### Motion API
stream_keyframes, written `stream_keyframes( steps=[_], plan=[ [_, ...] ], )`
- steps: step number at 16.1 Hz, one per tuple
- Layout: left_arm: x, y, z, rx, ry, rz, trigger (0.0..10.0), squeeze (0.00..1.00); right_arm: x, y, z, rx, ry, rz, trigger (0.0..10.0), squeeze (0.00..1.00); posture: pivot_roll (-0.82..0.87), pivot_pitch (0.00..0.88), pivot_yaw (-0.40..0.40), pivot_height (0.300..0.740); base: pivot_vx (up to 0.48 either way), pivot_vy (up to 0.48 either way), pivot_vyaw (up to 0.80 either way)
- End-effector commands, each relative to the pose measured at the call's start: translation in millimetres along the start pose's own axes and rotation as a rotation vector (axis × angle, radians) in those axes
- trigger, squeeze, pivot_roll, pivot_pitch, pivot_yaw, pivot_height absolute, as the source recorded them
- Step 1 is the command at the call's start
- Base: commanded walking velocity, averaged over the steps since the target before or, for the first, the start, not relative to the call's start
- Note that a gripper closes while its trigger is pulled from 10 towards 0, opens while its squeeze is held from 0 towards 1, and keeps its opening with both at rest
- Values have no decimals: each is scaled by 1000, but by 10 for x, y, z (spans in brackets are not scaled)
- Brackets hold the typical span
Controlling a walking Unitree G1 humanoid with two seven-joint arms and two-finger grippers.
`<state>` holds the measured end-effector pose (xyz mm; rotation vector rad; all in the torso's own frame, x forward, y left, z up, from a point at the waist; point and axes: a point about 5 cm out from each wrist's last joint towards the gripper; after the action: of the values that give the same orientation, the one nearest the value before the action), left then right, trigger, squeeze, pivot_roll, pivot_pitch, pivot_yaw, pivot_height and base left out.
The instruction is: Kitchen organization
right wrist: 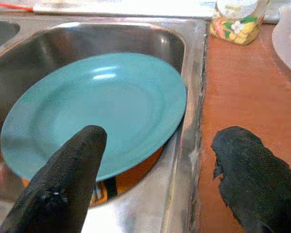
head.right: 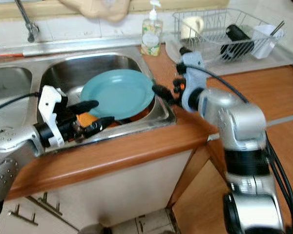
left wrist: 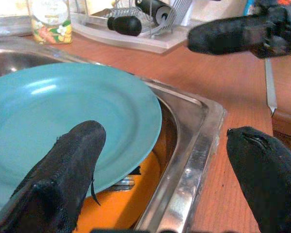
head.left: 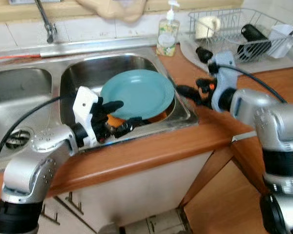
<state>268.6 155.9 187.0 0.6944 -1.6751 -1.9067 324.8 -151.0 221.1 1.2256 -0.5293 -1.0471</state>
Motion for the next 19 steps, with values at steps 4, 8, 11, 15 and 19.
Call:
stream_keyframes(
  steps=[4,8,11,15,19],
  plan=[
    [-31,6,23,12,104,-8,10000,0,-59,18,146,158,-82,37,10000,1000,-71,0,25,740,0,0,0],
    [-50,30,93,-3,111,-31,10000,0,82,-62,-70,82,-334,29,10000,0,-62,0,27,740,0,0,0],
    [-88,75,168,-12,101,-62,10000,0,48,-69,-271,56,-332,-5,10000,0,-51,0,23,740,0,0,0],
    [-55,127,249,-26,58,-91,10000,0,-52,-169,-556,-28,-358,155,10000,0,-37,0,17,740,0,0,0],
    [-28,147,273,-38,32,-102,10000,0,-308,-205,-843,-39,-261,111,10000,0,-26,0,17,740,0,0,0]
  ],
)
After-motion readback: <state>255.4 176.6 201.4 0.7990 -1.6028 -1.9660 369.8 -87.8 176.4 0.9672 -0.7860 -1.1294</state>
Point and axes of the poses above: a point about 5 cm out from each wrist's last joint towards the gripper, its own z axis pointing back from the gripper into the wrist, its own y axis along the axis of the wrist's last joint, x = y × z, and after that the axes turned 7 degrees about -z, right-handed
